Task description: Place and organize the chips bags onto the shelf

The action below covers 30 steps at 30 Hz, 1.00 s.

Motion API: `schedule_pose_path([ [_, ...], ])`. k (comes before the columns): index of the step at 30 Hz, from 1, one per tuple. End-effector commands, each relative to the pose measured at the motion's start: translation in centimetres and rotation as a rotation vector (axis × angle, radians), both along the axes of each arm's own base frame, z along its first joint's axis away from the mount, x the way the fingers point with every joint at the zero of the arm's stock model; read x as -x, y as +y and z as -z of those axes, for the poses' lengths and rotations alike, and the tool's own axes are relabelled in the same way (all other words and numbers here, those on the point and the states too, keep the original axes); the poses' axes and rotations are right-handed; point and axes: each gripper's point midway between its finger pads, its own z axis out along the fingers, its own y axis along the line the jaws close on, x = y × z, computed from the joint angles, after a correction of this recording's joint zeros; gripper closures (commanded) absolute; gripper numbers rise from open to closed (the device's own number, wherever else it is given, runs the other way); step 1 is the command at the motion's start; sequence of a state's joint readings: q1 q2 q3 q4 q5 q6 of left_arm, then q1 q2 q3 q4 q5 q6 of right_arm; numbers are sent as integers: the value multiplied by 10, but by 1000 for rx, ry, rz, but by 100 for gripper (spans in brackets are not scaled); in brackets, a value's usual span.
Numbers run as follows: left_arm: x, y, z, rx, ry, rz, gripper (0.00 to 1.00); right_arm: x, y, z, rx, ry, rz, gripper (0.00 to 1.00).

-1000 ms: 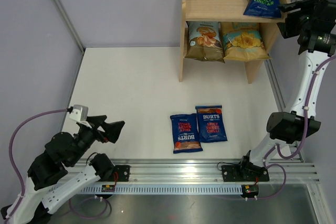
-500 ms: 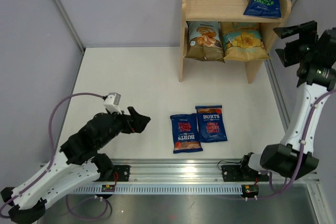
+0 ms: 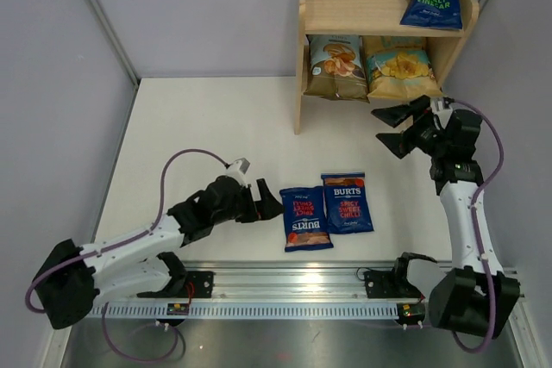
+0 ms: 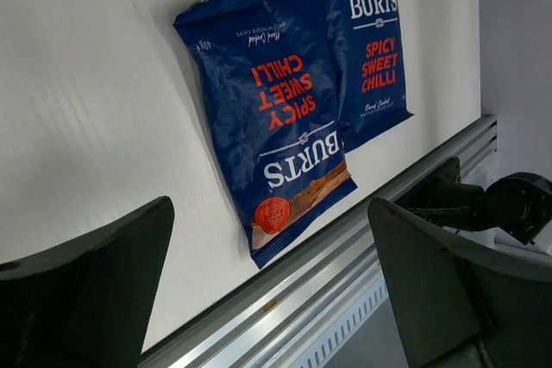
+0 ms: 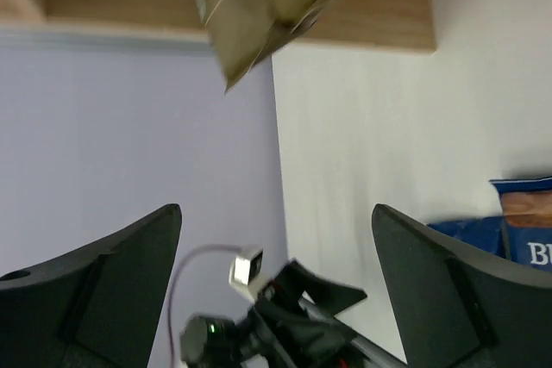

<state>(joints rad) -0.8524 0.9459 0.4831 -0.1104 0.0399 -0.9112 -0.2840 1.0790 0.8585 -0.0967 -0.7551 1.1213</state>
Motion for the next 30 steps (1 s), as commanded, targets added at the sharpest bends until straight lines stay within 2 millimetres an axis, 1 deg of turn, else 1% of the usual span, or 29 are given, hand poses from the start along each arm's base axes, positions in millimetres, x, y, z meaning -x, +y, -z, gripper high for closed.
schedule_pose_path([
  [1, -5, -29, -3, 73, -18, 79, 1, 32, 41, -49, 325, -256, -142, 1],
  [2, -8, -35, -5, 75, -20, 88, 2, 43, 59, -47, 338, -260, -203, 0],
  [3, -10, -37, 1, 54, -18, 99, 4, 54, 66, -53, 345, -300, -224, 1],
  [4, -12, -40, 3, 46, -14, 103, 6, 63, 73, -57, 327, -324, -255, 1],
  [5, -14, -40, 18, 3, 14, 100, 7, 77, 87, -57, 286, -359, -340, 1],
  [6, -19, -43, 17, -7, 3, 100, 9, 91, 92, -63, 261, -391, -377, 1],
  [7, -21, -45, 20, -17, 6, 103, 10, 103, 99, -65, 223, -397, -430, 0],
  [8, -23, -47, 30, -40, 21, 103, 11, 109, 100, -59, 214, -390, -447, 1],
  [9, -27, -50, 30, -46, 7, 113, 13, 119, 101, -63, 222, -419, -452, 1],
  [11, -30, -55, 40, -61, 9, 127, 17, 129, 100, -57, 239, -409, -453, 0],
  [12, -31, -58, 42, -63, 1, 143, 18, 137, 100, -60, 251, -433, -453, 1],
  [13, -34, -62, 40, -49, -12, 149, 18, 143, 101, -59, 243, -435, -467, 1],
  [14, -35, -63, 48, -60, -2, 152, 18, 150, 102, -64, 239, -456, -472, 1],
  [17, -41, -71, 48, -40, -16, 155, 19, 166, 106, -70, 207, -486, -500, 1],
  [18, -43, -71, 54, -53, -4, 150, 19, 168, 107, -70, 203, -491, -503, 0],
  [21, -53, -73, 59, -55, -4, 122, 20, 172, 107, -69, 201, -496, -507, 1],
  [22, -55, -74, 65, -62, 3, 119, 20, 174, 108, -68, 198, -497, -514, 1],
  [23, -57, -76, 65, -55, 4, 117, 22, 173, 107, -65, 196, -490, -515, 0],
  [25, -59, -78, 72, -52, 18, 111, 27, 174, 107, -65, 201, -492, -507, 1],
  [26, -58, -79, 75, -48, 29, 106, 30, 176, 107, -66, 208, -503, -506, 1],
  [27, -58, -79, 76, -46, 35, 100, 42, 176, 107, -67, 209, -506, -505, 0],
  [29, -60, -77, 80, -44, 42, 79, 48, 178, 107, -71, 214, -519, -508, 0],
  [30, -58, -74, 84, -51, 49, 67, 55, 178, 107, -71, 211, -515, -508, 1],
])
